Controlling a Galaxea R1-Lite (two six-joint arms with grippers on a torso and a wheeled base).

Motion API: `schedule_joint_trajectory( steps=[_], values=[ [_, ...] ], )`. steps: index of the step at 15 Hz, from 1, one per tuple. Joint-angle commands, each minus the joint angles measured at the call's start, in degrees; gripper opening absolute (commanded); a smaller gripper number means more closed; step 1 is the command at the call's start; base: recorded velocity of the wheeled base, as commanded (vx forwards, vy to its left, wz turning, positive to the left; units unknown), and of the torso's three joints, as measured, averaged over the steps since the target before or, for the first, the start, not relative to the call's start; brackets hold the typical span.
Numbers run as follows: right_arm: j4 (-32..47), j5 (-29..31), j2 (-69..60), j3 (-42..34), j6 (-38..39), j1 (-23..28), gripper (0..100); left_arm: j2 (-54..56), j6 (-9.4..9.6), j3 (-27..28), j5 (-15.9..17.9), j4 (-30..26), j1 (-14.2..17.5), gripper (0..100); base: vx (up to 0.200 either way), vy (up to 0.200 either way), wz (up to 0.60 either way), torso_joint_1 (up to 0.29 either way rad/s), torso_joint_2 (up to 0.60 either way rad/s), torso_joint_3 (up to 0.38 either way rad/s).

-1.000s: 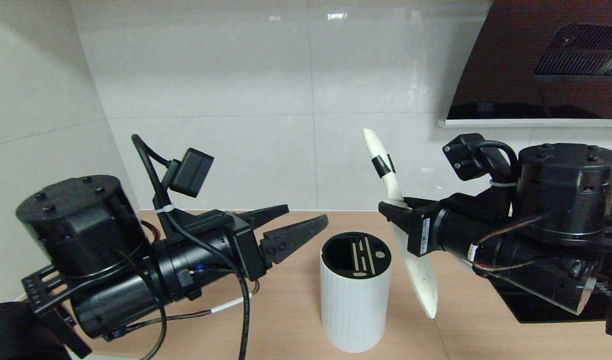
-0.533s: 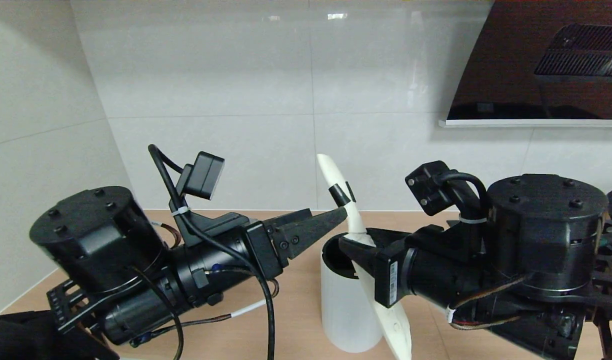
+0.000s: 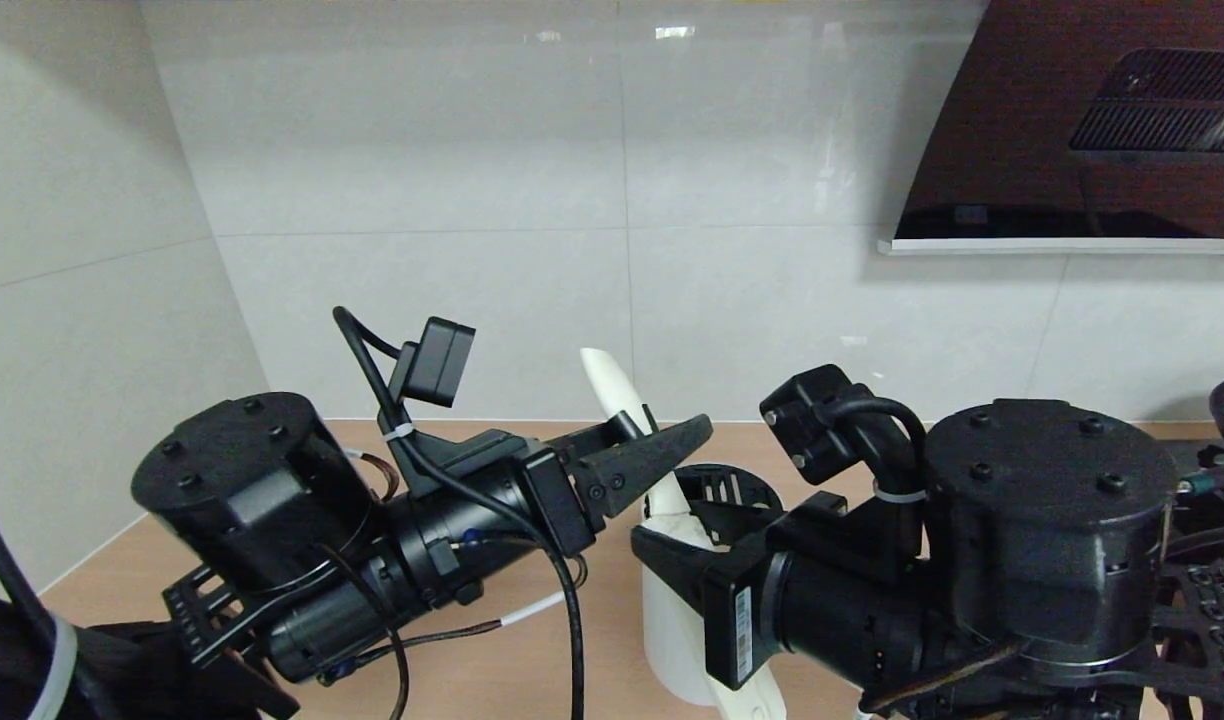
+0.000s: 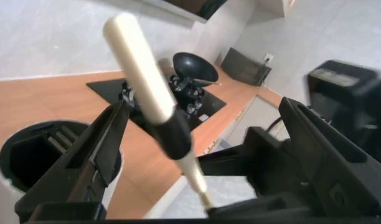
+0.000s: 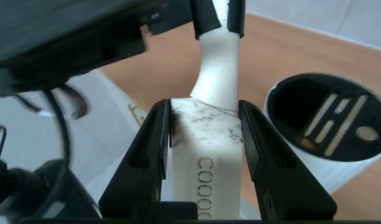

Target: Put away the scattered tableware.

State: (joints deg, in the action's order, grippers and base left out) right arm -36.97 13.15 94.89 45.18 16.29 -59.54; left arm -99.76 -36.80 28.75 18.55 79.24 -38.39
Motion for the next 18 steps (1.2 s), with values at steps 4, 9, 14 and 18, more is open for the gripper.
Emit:
schedule_joint_trajectory(
  steps=[4,9,14,18],
  values=[
    [-0.2,0.0,0.5,-0.2,0.0,-0.5,0,-1.3,0.07,0.2,0.0,0.0,0.0,100,0.0,0.0,0.0,0.0,0.0,0.0],
    [-0.2,0.0,1.3,-0.5,0.0,-1.3,0,-1.3,0.15,0.1,-0.1,0.1,0.0,100,0.0,0.0,0.0,0.0,0.0,0.0],
    [-1.0,1.3,1.2,-0.4,0.0,-1.2,0,-1.7,0.15,-0.1,-0.1,0.1,0.0,0,0.0,0.0,0.0,0.0,0.0,0.0],
    [-2.5,2.1,1.0,-0.4,-0.1,-1.0,0,-1.7,0.15,-0.2,-0.1,0.1,0.0,0,0.0,0.0,0.0,0.0,0.0,0.0]
  ],
)
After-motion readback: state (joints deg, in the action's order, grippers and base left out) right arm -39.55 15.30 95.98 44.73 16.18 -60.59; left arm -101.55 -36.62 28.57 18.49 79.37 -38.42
